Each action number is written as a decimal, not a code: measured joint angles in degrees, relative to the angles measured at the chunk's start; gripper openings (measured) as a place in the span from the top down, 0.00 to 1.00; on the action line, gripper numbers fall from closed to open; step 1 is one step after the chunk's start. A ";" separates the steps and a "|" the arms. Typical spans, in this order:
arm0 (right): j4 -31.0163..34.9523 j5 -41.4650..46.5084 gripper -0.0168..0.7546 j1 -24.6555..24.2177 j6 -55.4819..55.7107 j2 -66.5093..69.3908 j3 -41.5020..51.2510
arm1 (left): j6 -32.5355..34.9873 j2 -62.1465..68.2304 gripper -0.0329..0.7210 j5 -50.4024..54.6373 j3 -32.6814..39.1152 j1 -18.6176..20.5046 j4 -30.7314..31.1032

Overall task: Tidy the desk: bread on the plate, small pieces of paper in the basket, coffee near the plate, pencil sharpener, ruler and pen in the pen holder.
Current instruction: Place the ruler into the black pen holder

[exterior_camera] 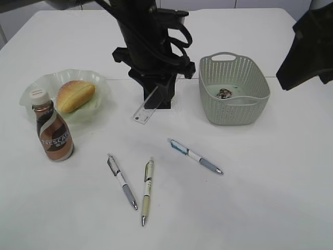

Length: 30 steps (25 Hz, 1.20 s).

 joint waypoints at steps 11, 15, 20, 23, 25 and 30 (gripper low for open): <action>0.00 0.00 0.36 0.00 0.00 0.00 0.00 | -0.47 0.00 0.60 -12.54 -5.08 0.00 13.79; -0.38 0.00 0.36 0.00 0.00 0.00 0.00 | -0.56 0.17 0.60 -19.82 -5.08 0.00 16.95; -3.73 0.00 0.36 0.00 0.00 0.00 0.00 | -1.27 0.91 0.60 -31.23 -5.08 0.89 17.60; -5.51 0.00 0.36 0.00 0.00 0.00 0.00 | -1.72 2.27 0.60 -37.44 -5.08 2.13 17.60; -6.01 0.00 0.36 0.00 0.00 0.00 0.00 | -1.86 3.21 0.60 -41.08 -5.08 3.01 17.62; -6.61 0.00 0.36 0.00 0.00 0.00 0.00 | -2.00 5.98 0.60 -50.83 -5.08 5.11 18.05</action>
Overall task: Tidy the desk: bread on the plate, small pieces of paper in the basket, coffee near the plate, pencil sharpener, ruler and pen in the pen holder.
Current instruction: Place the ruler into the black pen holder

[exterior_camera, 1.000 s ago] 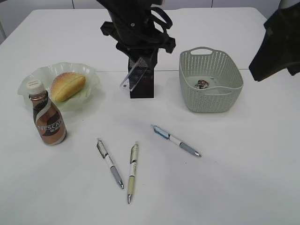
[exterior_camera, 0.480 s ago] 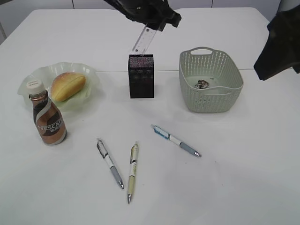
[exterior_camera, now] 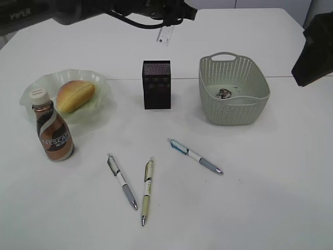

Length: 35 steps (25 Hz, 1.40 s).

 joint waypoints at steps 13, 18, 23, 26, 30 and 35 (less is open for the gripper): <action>-1.77 0.00 0.36 0.00 0.00 -0.07 0.00 | 0.00 5.03 0.60 -7.45 0.20 3.66 -2.04; -1.77 0.00 0.36 0.00 0.00 -0.07 0.00 | 0.00 6.09 0.60 -8.70 0.33 4.11 -2.34; -2.00 0.00 0.36 0.00 0.00 -0.07 0.00 | 0.00 6.21 0.60 -9.07 0.33 4.11 -2.38; -2.29 0.00 0.36 0.00 0.00 -0.07 0.00 | 0.00 6.21 0.60 -8.73 0.33 4.11 -2.38; -2.42 0.00 0.36 0.00 0.00 -0.07 0.00 | 0.00 5.65 0.60 -6.17 0.33 3.79 -2.47; -2.63 0.00 0.36 0.00 0.00 -0.07 0.00 | -0.04 3.02 0.60 -1.79 0.35 3.19 -3.40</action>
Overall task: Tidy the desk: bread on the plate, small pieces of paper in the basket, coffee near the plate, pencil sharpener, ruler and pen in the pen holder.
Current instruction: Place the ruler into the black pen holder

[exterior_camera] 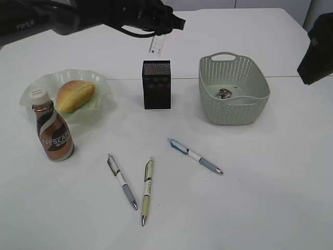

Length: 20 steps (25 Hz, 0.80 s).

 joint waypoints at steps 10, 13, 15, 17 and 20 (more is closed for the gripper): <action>-0.14 -0.10 0.36 0.00 0.00 0.00 0.00 | 0.00 -10.48 0.60 17.16 0.00 -1.16 -3.33; -0.14 -0.20 0.36 0.00 0.00 0.00 0.00 | 0.00 -14.18 0.60 24.45 0.00 -1.15 -4.35; -0.14 -0.20 0.36 0.00 0.00 0.00 0.00 | 0.00 -16.61 0.60 29.05 0.00 -1.15 -4.89; -0.14 -0.20 0.36 0.00 0.00 0.00 0.00 | 0.10 -19.09 0.60 33.88 0.00 -1.15 -5.34; -0.14 -0.20 0.36 0.00 0.00 0.00 0.00 | 3.51 -22.03 0.60 39.59 0.00 -1.15 -8.75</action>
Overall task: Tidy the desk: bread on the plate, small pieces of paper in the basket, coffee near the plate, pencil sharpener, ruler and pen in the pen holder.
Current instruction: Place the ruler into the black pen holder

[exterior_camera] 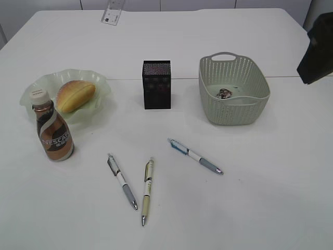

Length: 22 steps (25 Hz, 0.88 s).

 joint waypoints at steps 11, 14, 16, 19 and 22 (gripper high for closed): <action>0.00 0.00 0.36 0.00 0.00 0.00 0.00 | 14.02 -8.95 0.60 -2.20 0.00 -0.04 -11.95; 0.00 0.00 0.36 0.00 0.14 0.00 0.00 | 16.52 -9.82 0.60 -7.37 0.00 -0.04 -11.95; 0.00 0.00 0.36 0.00 0.18 0.00 0.00 | 17.73 -9.86 0.60 -11.07 0.37 -0.04 -11.95; 0.00 0.00 0.36 0.00 0.27 0.00 0.00 | 18.61 -10.08 0.60 -19.13 3.44 -0.04 -11.95; 0.00 0.00 0.36 0.00 0.27 0.00 0.00 | 18.88 -10.49 0.60 -28.60 8.93 -0.04 -12.03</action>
